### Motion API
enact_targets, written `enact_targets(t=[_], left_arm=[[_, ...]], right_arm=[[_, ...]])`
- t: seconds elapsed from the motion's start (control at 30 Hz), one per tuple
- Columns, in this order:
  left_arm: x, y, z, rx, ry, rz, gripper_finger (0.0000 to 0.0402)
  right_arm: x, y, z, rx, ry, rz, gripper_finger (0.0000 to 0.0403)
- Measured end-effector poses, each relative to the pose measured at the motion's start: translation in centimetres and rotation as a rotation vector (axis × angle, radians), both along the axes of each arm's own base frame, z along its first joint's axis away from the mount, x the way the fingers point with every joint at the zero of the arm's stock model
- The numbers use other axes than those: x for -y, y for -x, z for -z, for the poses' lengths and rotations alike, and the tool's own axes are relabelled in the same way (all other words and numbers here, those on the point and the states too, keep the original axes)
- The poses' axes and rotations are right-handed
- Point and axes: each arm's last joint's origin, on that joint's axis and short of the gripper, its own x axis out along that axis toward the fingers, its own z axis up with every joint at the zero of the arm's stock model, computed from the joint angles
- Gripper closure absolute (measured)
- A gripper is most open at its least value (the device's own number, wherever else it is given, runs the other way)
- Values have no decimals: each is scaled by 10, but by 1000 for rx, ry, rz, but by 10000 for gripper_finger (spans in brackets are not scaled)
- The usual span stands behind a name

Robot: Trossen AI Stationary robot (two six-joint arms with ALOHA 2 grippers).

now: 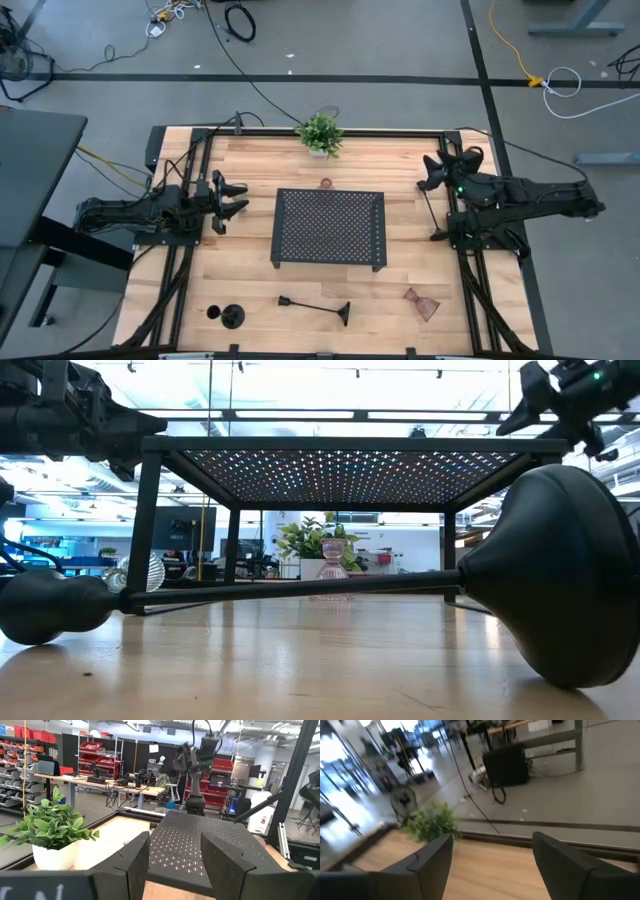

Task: Pick & Place candle stick holders
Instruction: Put the top black candle holder on the shelf

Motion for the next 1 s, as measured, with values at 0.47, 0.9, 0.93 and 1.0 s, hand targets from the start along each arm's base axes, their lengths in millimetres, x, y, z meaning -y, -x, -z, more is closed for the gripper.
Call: enact_targets(t=[0.47, 0.9, 0.93, 1.0], left_arm=[[0, 0, 2, -21, 0, 0, 223], [0, 0, 2, -21, 1, 0, 223], [0, 0, 2, -21, 1, 0, 223], [0, 0, 2, -21, 1, 0, 223]], right_arm=[[-5, -31, -39, -327, -259, -238, 130], [-1, -29, -18, -705, -749, -103, 130], [-1, -30, -16, -715, -774, -95, 130], [-1, -33, -13, -729, -821, -76, 130]])
